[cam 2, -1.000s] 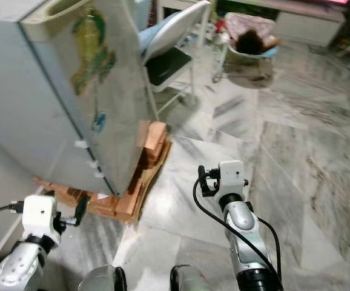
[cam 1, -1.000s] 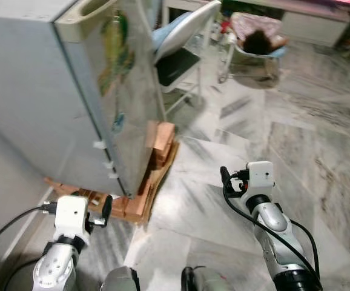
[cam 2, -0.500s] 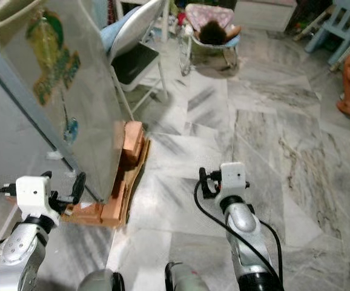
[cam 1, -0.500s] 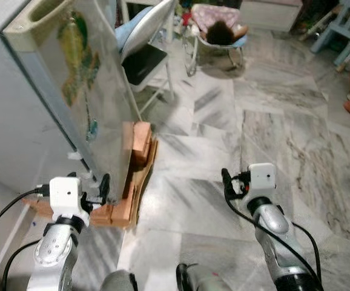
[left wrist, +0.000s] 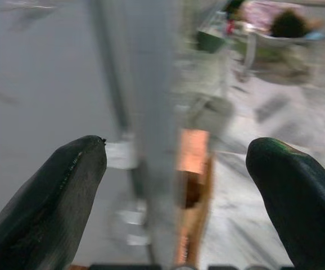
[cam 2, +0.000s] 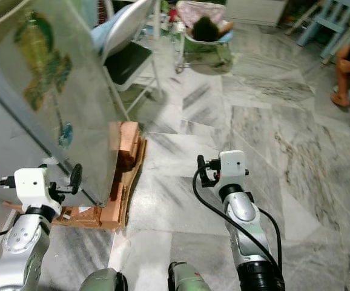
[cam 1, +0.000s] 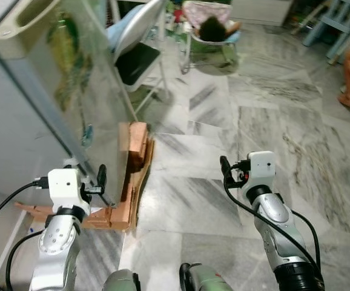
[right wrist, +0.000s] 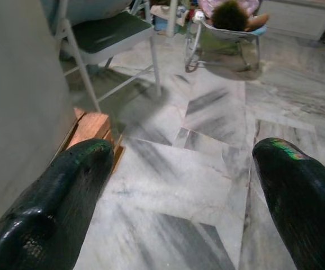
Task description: Restocking fridge
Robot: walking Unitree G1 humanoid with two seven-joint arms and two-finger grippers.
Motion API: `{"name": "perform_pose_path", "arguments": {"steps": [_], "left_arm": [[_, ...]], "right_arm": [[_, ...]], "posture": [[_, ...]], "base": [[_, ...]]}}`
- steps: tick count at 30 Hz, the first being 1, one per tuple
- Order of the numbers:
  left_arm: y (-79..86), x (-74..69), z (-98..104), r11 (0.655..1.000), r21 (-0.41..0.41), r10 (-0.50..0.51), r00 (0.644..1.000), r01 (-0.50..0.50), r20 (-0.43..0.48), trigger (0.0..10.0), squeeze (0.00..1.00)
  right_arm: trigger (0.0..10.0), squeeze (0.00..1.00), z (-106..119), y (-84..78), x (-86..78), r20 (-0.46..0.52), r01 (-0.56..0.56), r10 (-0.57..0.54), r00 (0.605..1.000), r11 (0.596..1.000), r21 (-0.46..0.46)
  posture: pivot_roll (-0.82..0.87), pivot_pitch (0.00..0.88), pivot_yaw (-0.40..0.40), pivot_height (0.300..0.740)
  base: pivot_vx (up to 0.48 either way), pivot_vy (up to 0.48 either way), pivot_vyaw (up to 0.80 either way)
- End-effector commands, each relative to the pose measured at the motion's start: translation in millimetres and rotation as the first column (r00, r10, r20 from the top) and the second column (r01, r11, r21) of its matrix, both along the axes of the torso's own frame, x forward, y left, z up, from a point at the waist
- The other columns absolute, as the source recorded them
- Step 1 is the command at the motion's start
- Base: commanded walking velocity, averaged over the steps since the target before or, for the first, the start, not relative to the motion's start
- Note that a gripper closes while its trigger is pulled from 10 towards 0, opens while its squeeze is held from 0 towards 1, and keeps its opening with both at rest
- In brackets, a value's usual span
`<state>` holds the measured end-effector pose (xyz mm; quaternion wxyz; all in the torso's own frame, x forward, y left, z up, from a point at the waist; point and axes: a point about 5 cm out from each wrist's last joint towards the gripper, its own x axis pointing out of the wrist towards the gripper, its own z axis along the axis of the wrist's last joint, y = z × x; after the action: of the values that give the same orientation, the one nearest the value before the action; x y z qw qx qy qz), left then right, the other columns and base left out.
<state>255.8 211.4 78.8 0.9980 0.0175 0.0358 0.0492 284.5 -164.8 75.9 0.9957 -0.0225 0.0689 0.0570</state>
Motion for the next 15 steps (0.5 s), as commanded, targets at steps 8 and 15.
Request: {"name": "perform_pose_path", "arguments": {"steps": [8, 15], "left_arm": [[13.8, 23.9, 4.6, 0.999, 0.007, 0.033, 0.999, -0.033, 0.02, 10.0, 0.0], [18.3, 59.3, 22.0, 0.999, 0.03, 0.026, 0.997, -0.028, 0.071, 10.0, 0.0]], "right_arm": [[10.0, 0.0, -6.3, -0.8, -14.9, -0.056, -0.046, 0.044, 0.997, 0.998, -0.035], [10.0, 0.0, -6.1, -0.9, -28.6, -0.048, -0.119, 0.115, 0.992, 0.99, -0.082]], "posture": [[-0.04, 0.162, -0.06, 0.735], [-0.06, 0.17, -0.066, 0.735]], "base": [[0.0, 0.0, 0.0], [0.0, 0.0, 0.0]]}}
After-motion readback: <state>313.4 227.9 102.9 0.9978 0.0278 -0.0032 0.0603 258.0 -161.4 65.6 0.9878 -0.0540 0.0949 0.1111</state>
